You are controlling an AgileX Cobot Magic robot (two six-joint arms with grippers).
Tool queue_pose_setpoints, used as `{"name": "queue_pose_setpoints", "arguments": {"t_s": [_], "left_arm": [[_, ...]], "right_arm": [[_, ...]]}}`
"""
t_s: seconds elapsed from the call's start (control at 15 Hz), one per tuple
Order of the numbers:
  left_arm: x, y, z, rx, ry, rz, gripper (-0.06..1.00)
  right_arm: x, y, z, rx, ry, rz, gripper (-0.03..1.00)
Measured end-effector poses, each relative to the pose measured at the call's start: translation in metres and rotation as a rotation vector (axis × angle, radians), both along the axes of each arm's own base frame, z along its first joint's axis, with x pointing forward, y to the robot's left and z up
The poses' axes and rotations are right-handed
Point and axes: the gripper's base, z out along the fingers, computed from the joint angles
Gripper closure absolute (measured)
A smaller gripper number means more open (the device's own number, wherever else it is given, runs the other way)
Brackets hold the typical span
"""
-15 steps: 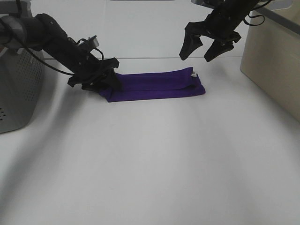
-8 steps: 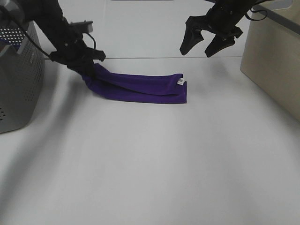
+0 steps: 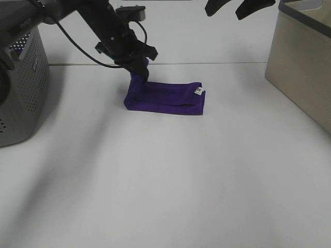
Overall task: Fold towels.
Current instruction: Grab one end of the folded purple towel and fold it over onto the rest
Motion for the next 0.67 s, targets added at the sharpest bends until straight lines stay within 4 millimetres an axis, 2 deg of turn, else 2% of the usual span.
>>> {"name": "queue_pose_setpoints", "arguments": {"t_s": [0.27,0.53,0.6,0.67], "left_arm": [[-0.011,-0.042,-0.014,-0.018,-0.031,-0.033,0.92],[-0.013,-0.048,-0.013,-0.029,-0.040,-0.033,0.90],[-0.012,-0.049,-0.013,-0.037,-0.051,-0.023,0.86],[-0.011,-0.050,-0.014,-0.058,-0.054,-0.011,0.76]], "right_arm": [[-0.008,-0.001,0.019,0.013,-0.037,0.002,0.12],[-0.009,-0.001,0.022,0.025,-0.035,-0.005,0.12],[-0.010,-0.001,0.022,0.026,-0.037,-0.005,0.12],[-0.010,0.000,0.023,0.028,-0.036,-0.005,0.12]]}}
